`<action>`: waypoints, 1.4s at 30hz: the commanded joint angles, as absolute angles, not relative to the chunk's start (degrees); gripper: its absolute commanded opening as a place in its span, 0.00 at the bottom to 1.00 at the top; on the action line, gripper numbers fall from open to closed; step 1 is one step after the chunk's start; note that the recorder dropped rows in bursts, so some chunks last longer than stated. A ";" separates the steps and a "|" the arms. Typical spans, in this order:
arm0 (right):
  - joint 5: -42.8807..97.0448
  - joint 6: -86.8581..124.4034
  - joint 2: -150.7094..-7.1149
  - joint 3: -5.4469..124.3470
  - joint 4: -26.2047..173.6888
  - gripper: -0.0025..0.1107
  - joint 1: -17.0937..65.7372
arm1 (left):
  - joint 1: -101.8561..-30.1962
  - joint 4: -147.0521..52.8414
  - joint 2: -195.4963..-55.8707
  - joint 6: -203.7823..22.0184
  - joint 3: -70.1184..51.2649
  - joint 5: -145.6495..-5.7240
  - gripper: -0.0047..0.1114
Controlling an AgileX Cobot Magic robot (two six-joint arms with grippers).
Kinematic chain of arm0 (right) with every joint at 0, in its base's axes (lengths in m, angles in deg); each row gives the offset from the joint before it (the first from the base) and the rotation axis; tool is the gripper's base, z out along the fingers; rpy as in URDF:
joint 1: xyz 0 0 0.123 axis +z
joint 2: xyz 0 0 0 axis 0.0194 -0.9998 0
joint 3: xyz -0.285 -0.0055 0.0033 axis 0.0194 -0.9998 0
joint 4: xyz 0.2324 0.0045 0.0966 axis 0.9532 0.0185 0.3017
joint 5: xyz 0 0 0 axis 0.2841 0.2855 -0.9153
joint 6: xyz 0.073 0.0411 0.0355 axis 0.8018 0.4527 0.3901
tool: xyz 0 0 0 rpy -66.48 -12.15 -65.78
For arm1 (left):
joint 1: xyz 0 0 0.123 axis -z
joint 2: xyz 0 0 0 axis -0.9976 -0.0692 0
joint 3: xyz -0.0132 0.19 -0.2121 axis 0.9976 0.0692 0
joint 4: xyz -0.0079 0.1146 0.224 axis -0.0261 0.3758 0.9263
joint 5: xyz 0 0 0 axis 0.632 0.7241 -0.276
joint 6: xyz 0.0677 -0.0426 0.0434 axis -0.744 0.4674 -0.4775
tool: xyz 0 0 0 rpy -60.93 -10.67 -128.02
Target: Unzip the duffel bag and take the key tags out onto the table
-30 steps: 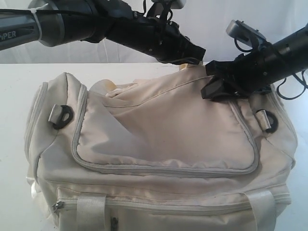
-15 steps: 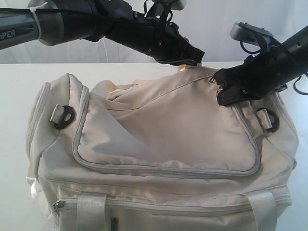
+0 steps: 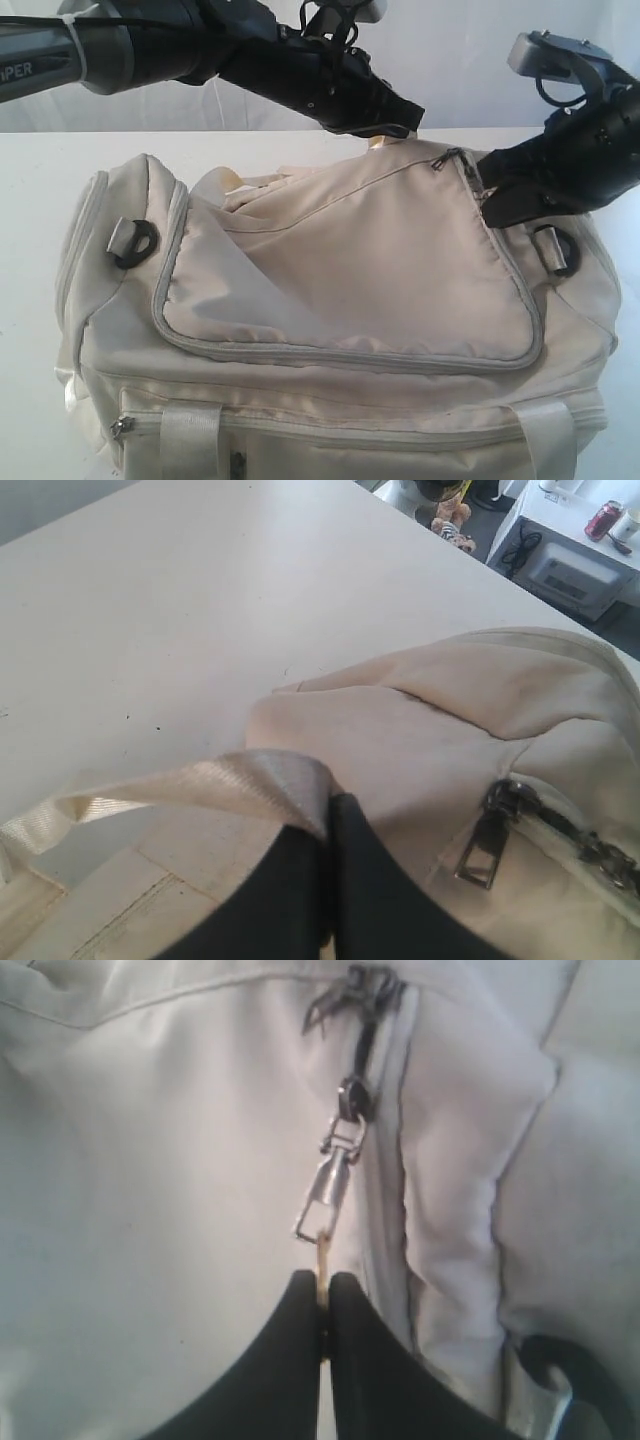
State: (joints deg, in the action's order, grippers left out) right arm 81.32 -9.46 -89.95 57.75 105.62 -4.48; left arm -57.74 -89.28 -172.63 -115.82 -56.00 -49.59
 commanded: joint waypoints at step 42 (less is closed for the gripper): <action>92.94 1.52 -49.88 33.07 100.00 0.02 -4.48 | -57.32 -85.74 -171.27 -110.40 -56.68 -56.52 0.04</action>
